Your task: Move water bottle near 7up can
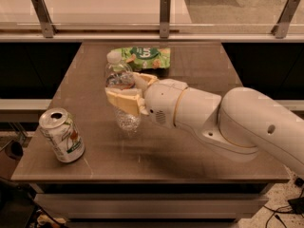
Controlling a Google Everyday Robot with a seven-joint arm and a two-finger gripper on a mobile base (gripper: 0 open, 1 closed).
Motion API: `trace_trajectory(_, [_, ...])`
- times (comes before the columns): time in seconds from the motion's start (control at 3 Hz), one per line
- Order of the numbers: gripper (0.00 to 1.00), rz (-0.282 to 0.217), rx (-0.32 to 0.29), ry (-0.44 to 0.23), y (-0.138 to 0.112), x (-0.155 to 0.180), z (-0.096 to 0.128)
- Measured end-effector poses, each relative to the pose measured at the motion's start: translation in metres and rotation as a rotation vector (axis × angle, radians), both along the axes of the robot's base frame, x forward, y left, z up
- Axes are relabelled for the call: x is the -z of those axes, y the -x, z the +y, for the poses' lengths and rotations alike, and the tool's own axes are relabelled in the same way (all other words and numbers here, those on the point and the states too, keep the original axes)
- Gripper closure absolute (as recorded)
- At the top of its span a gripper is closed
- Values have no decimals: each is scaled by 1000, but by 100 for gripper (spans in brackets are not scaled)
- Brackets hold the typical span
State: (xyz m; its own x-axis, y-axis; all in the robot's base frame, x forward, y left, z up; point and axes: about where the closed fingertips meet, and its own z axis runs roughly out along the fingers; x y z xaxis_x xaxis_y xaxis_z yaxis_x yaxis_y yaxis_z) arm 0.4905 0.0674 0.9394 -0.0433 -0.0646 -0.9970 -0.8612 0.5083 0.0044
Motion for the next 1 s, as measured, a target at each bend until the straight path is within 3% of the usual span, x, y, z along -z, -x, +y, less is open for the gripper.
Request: trace_trajectory(1.0, [100, 0, -57, -8, 23, 21, 16])
